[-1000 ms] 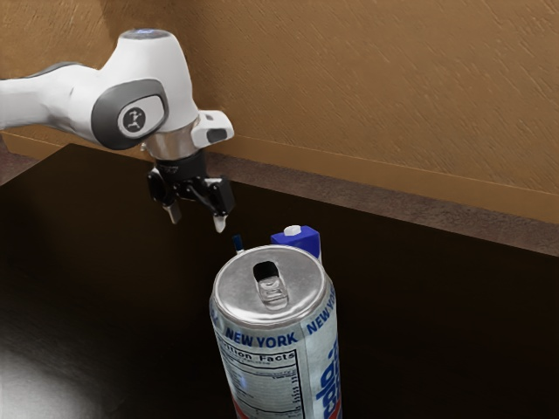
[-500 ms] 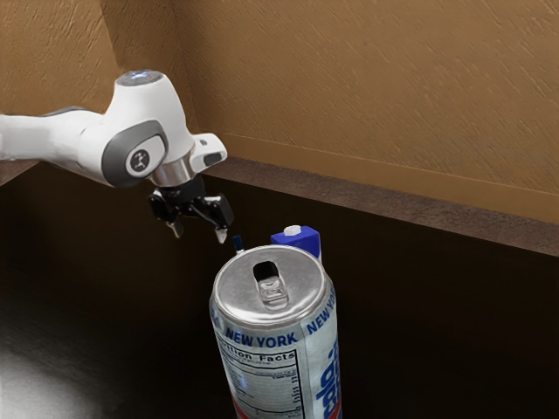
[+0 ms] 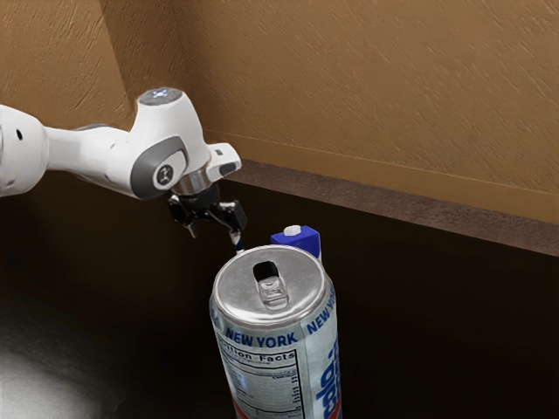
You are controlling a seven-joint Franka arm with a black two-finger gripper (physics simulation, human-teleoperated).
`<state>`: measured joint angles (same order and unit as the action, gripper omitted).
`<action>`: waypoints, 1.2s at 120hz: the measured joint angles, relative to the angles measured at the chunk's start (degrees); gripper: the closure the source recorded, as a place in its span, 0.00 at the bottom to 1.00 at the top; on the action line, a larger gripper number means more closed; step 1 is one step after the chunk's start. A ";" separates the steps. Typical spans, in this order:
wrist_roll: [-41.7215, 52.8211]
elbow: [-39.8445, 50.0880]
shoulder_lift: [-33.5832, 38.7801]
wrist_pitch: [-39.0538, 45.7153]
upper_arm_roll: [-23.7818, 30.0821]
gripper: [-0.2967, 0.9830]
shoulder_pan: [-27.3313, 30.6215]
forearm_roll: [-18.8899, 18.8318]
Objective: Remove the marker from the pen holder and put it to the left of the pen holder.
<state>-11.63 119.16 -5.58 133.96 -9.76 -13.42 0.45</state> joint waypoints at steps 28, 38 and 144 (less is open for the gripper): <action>1.31 0.07 -2.41 2.74 0.11 0.23 -0.12 1.44; 1.66 0.10 -2.81 3.44 0.10 0.23 -0.13 1.81; 6.08 -4.64 -8.36 4.99 1.42 0.23 1.14 3.88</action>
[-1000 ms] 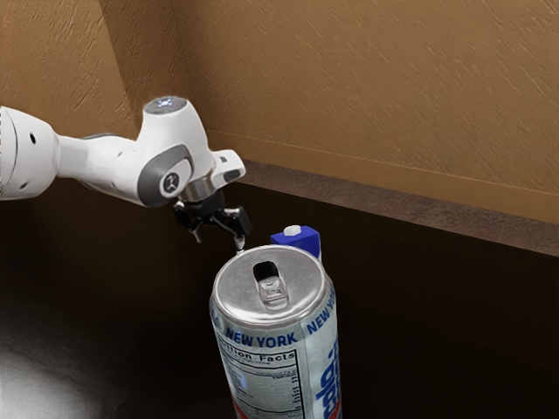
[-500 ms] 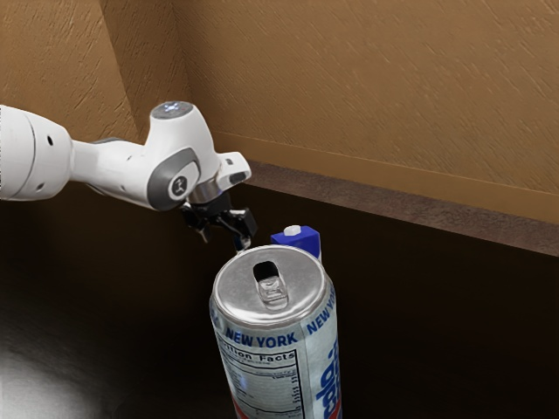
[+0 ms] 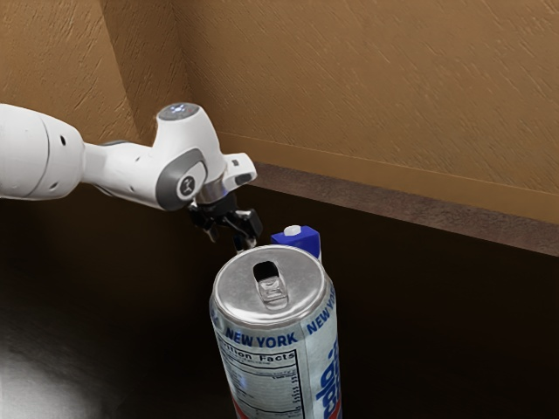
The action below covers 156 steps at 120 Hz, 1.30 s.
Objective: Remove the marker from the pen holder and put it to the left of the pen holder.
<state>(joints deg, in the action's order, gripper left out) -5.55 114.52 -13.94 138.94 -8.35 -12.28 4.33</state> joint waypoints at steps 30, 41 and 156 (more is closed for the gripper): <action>1.33 -0.92 -1.02 0.49 0.23 0.23 0.40 0.26; 1.69 -0.93 -1.03 0.57 0.28 0.29 0.40 0.49; 2.43 0.46 0.43 0.75 1.69 0.79 0.46 1.96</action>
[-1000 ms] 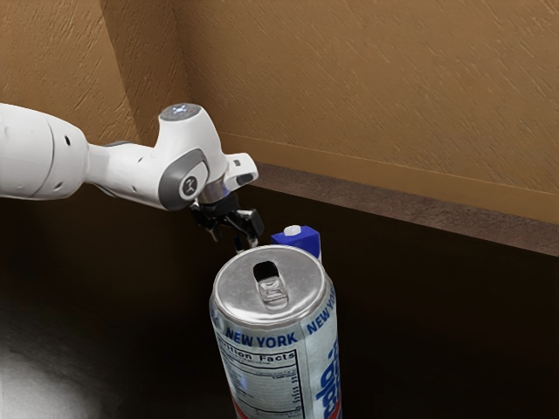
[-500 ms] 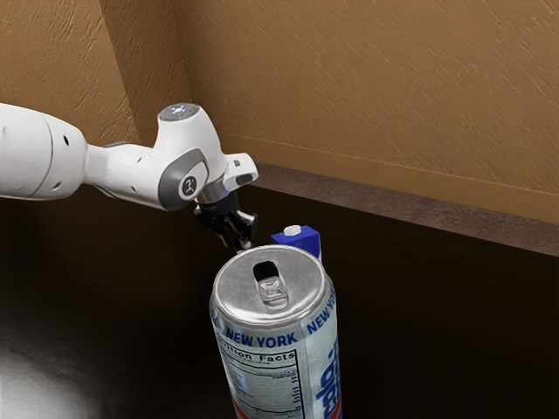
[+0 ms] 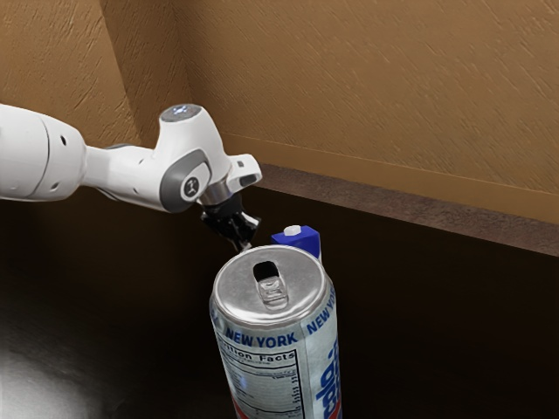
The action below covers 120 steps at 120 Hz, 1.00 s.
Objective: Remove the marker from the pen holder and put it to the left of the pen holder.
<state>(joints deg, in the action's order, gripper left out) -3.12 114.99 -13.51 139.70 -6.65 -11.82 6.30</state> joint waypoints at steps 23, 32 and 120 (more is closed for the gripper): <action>-1.22 0.71 1.87 0.55 0.91 0.83 -0.09 -0.72; -1.86 2.65 5.42 0.65 0.95 0.84 -0.04 -1.06; -3.51 10.19 9.82 13.90 1.68 0.85 23.57 -13.93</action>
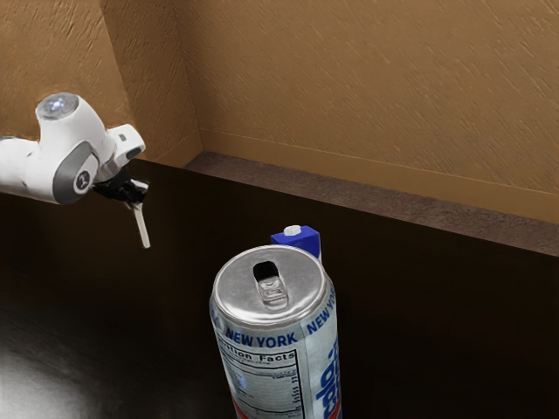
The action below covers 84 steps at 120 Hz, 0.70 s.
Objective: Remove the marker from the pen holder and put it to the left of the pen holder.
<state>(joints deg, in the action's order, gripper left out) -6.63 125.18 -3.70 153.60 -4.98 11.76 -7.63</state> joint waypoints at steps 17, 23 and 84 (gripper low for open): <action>2.41 -1.55 -6.45 15.84 -0.21 0.85 -0.62 -3.98; 3.34 -3.06 -8.09 20.12 -0.22 0.85 -0.74 -5.36; 10.51 -13.93 -26.23 42.36 -0.67 0.83 -2.70 -7.34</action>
<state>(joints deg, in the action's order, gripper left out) 3.88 111.26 -29.93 195.96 -5.65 9.06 -14.97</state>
